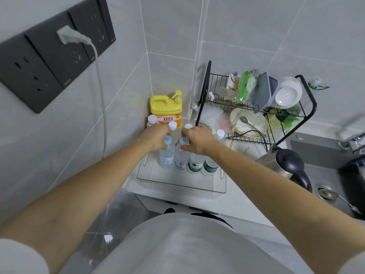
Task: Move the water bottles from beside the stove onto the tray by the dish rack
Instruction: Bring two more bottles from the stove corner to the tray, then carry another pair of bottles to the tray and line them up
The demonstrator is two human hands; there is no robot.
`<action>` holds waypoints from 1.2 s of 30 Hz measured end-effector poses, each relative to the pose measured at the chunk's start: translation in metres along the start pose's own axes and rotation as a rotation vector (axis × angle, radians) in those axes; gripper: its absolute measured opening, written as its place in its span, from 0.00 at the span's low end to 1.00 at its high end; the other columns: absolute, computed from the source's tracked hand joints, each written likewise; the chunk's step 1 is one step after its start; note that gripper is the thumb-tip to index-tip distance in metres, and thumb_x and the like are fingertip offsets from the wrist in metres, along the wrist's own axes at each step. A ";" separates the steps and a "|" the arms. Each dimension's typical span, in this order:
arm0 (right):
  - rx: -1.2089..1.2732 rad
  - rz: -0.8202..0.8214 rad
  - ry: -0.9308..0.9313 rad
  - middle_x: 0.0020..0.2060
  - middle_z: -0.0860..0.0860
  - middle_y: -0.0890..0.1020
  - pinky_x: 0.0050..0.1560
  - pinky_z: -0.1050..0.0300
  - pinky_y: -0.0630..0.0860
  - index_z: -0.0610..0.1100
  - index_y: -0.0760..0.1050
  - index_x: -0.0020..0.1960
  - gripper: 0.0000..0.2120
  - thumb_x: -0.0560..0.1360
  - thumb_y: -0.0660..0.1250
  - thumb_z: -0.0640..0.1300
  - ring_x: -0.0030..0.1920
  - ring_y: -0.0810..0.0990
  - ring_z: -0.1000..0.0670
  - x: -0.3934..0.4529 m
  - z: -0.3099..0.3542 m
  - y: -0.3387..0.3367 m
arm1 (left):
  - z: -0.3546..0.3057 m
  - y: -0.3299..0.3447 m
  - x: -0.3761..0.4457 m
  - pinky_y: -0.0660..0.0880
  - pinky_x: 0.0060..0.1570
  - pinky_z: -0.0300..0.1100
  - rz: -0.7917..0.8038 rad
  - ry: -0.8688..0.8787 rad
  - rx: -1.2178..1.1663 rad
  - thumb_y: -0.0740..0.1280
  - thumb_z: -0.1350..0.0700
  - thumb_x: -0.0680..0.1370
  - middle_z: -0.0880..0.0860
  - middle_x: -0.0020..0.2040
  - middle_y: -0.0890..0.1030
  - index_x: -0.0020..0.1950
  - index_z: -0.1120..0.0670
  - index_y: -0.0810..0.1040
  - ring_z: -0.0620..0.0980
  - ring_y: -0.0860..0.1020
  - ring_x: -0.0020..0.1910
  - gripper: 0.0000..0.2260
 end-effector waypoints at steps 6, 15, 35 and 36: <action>0.146 -0.035 0.056 0.52 0.49 0.83 0.59 0.47 0.73 0.48 0.74 0.62 0.24 0.75 0.68 0.64 0.55 0.80 0.42 -0.008 -0.003 -0.011 | -0.001 -0.009 0.002 0.78 0.51 0.48 0.056 -0.025 0.017 0.81 0.49 0.67 0.52 0.54 0.80 0.60 0.48 0.78 0.55 0.79 0.53 0.24; 0.158 -0.355 0.354 0.54 0.49 0.81 0.57 0.45 0.76 0.48 0.75 0.62 0.24 0.77 0.62 0.65 0.56 0.79 0.43 -0.066 -0.044 -0.083 | -0.076 -0.097 -0.005 0.75 0.52 0.50 -0.320 0.229 0.028 0.69 0.40 0.74 0.53 0.54 0.79 0.62 0.48 0.80 0.57 0.75 0.60 0.20; -0.132 -0.615 1.234 0.67 0.49 0.73 0.59 0.43 0.75 0.53 0.66 0.75 0.36 0.73 0.61 0.71 0.62 0.72 0.42 -0.682 -0.160 -0.138 | -0.656 0.025 -0.194 0.74 0.62 0.54 -0.334 1.188 0.047 0.64 0.35 0.74 0.49 0.66 0.74 0.77 0.43 0.66 0.53 0.71 0.67 0.32; -0.140 -0.621 1.288 0.68 0.49 0.72 0.59 0.44 0.75 0.53 0.66 0.75 0.36 0.73 0.61 0.71 0.62 0.72 0.42 -0.722 -0.159 -0.138 | -0.690 0.039 -0.214 0.74 0.62 0.54 -0.318 1.234 0.041 0.63 0.34 0.73 0.48 0.66 0.74 0.77 0.42 0.66 0.53 0.71 0.67 0.33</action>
Point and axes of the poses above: each hand's wrist, its own x-axis towards the middle knuckle, its own y-axis out of the palm, z = x × y, the point moved 3 cm from there along x, towards the middle knuckle
